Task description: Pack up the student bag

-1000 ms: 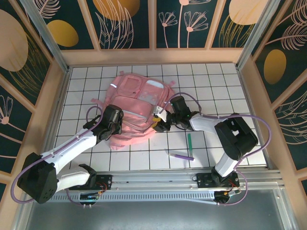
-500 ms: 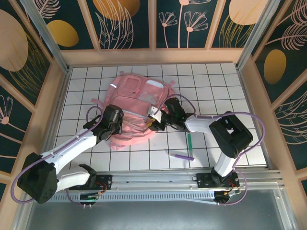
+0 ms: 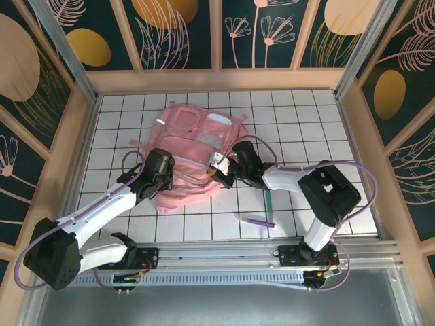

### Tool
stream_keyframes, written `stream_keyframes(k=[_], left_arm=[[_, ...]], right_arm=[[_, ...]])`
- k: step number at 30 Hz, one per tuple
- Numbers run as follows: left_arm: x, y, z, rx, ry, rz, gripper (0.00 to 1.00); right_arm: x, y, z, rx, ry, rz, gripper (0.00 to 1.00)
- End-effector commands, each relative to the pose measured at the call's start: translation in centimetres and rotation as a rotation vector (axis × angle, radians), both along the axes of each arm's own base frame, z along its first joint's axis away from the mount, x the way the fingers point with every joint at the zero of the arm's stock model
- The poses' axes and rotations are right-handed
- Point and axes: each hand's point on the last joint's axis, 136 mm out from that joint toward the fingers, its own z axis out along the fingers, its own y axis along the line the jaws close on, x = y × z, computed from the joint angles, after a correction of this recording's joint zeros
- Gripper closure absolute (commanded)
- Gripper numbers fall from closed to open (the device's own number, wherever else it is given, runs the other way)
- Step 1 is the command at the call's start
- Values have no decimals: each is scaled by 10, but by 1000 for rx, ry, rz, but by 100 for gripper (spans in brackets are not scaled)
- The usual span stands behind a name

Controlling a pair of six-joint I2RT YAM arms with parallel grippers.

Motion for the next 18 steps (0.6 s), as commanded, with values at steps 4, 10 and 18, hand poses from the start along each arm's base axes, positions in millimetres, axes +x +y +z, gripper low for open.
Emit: stream_keyframes(k=[4, 10, 18], left_arm=[[6, -6, 11, -62, -51, 18, 100], [13, -15, 15, -97, -71, 5, 100], [17, -26, 30, -140, -99, -1, 100]], right_arm=[[-51, 22, 26, -24, 226, 145, 100], [-61, 53, 37, 43, 482, -63, 100], [-11, 59, 47, 167, 680, -397, 100]])
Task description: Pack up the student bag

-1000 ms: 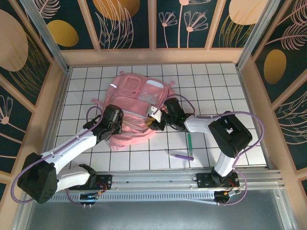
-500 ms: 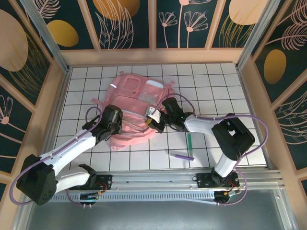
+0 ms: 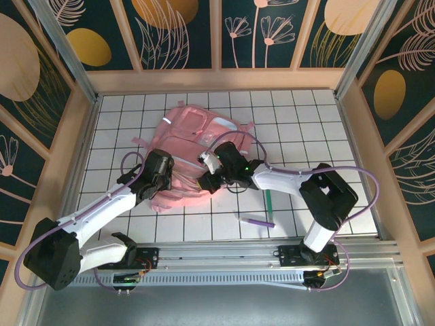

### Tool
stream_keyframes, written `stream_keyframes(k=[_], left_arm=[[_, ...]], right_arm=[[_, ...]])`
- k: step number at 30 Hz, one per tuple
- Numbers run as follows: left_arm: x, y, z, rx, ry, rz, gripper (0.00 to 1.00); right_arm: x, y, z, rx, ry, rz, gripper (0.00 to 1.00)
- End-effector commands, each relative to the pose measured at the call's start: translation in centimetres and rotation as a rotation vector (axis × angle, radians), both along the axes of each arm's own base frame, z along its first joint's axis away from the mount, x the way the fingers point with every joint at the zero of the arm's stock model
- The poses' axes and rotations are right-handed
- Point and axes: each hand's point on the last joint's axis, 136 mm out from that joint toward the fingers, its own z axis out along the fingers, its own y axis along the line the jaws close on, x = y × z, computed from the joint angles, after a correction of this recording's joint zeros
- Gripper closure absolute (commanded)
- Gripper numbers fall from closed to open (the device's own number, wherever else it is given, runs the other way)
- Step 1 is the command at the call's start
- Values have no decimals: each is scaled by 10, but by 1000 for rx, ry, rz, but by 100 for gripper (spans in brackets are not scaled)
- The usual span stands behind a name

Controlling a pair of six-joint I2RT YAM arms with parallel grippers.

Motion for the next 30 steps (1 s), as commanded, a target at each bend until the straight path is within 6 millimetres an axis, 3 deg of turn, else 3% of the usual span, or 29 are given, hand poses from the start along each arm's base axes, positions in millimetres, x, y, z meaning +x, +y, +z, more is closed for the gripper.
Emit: stream_keyframes(k=[1, 6, 10, 16, 17, 19, 21, 23, 25, 27, 29, 30], left_arm=[[14, -32, 34, -135, -91, -34, 100], [3, -33, 32, -116, -67, -50, 100], [-5, -36, 24, -110, -45, -94, 98], [7, -16, 68, 194, -204, -219, 10], [8, -9, 78, 269, -243, -240, 1], [14, 0, 99, 433, -337, -307, 1], [25, -8, 133, 692, -532, -500, 1], [25, -38, 146, 917, -706, -794, 1], [13, -69, 133, 1104, -801, -1162, 1], [-11, -95, 98, 1166, -834, -1585, 1], [-33, -107, 69, 1142, -835, -1886, 1], [-27, -106, 59, 1164, -783, -1932, 1]], right_arm=[[42, 17, 31, 118, 49, -158, 100], [104, -8, 29, 40, -16, -179, 100], [122, -19, 30, -19, -63, -125, 100], [100, -36, 21, -88, -145, 4, 100], [98, -40, 22, -96, -169, 14, 100], [100, -49, 21, -114, -212, 31, 100], [108, -58, 21, -143, -237, 31, 100], [114, -62, 22, -160, -266, 61, 100], [117, -66, 22, -176, -304, 96, 100], [123, -71, 25, -173, -313, 92, 100], [122, -71, 26, -158, -310, 97, 100], [121, -71, 26, -155, -312, 97, 100]])
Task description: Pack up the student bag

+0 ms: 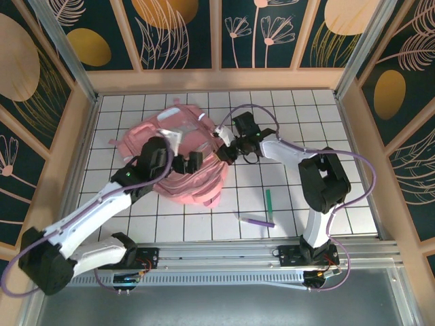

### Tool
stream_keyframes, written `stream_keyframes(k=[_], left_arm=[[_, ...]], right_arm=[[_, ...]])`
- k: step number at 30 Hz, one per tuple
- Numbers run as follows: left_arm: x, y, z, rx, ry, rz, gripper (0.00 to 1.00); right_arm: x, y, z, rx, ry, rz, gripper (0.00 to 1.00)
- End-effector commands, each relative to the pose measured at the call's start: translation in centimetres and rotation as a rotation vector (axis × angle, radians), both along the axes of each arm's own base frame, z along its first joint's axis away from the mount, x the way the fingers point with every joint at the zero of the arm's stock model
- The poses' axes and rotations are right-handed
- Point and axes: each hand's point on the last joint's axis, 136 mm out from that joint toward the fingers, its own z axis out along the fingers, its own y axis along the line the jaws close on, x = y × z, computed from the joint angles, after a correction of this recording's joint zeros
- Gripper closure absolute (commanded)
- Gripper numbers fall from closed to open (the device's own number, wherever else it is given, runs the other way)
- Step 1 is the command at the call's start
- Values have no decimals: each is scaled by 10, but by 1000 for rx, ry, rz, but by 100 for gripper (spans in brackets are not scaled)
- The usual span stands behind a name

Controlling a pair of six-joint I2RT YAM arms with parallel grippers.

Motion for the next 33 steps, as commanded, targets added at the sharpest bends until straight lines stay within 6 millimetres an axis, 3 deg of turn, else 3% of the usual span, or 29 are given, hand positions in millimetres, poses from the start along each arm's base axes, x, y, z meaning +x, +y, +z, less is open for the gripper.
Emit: stream_keyframes(k=[1, 2, 7, 11, 13, 15, 19, 23, 29, 33], left_arm=[[-27, -18, -44, 349, -16, -482, 1], [-24, -15, -58, 400, 18, -492, 1], [20, -13, -63, 525, 4, -435, 2], [44, -13, -61, 434, 69, -417, 27], [44, -18, -66, 428, 106, -452, 36], [37, -24, -74, 413, 151, -510, 38], [17, -36, -77, 334, 195, -610, 23], [7, -50, -66, 221, 203, -647, 20], [19, -52, -81, 217, 246, -563, 23], [35, -40, -99, 327, 244, -469, 37]], right_arm=[[2, -4, 23, 16, -64, 37, 100], [8, -13, 23, 21, -59, 15, 100], [4, -20, 27, 38, -70, 12, 100], [1, -27, 30, 46, -71, 1, 100], [2, -30, 33, 58, -76, -5, 100], [4, -32, 35, 70, -78, -15, 100], [8, -34, 36, 84, -70, -28, 100], [12, -33, 37, 92, -61, -33, 100], [12, -32, 37, 101, -53, -33, 100], [12, -33, 36, 99, -54, -40, 100]])
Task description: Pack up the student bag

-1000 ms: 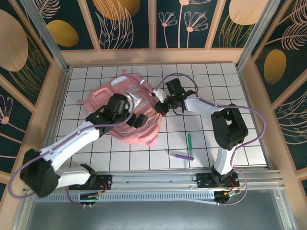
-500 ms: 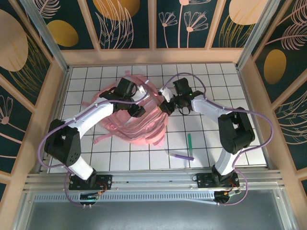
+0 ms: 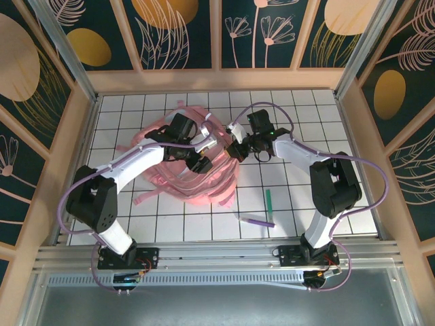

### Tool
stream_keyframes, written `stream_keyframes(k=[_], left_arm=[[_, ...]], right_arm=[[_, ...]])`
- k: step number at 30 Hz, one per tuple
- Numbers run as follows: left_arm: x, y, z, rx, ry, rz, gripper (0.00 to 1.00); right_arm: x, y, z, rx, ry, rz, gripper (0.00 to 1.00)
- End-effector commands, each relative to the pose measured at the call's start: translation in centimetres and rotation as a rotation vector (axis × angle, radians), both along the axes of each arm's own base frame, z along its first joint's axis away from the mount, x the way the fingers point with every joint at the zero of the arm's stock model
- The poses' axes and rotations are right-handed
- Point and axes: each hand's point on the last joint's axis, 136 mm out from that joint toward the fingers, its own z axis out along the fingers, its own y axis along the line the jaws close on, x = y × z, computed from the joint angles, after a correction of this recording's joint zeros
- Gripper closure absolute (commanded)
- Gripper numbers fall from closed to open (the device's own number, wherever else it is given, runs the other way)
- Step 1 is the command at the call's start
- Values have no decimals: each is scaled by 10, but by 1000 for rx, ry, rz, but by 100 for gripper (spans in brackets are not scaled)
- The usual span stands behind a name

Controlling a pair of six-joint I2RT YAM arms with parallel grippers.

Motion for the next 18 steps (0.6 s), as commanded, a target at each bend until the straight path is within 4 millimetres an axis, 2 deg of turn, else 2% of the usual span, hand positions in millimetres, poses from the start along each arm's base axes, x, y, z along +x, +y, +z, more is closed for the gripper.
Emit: stream_keyframes(k=[1, 3, 6, 8, 9, 11, 13, 18], left_arm=[[14, 9, -28, 106, -6, 75, 42], [19, 12, -32, 139, -19, 90, 54], [19, 6, -25, 117, -26, 74, 68], [17, -2, -12, 65, -37, 54, 92], [16, -7, -6, 33, -35, 42, 100], [10, -18, 17, -59, -39, 15, 100], [5, -25, 30, -122, -33, 5, 100], [1, -37, 48, -219, 27, 29, 100]], right_arm=[[7, 1, 20, 51, -44, -6, 100], [7, 1, 21, 51, -45, -8, 100], [7, -1, 19, 47, -48, -15, 100], [6, -2, 18, 41, -51, -14, 100], [6, -2, 18, 36, -54, -17, 100], [3, -3, 16, 27, -66, -4, 100], [-2, -4, 13, 16, -86, 14, 100], [-20, -3, 11, 19, -129, 74, 100]])
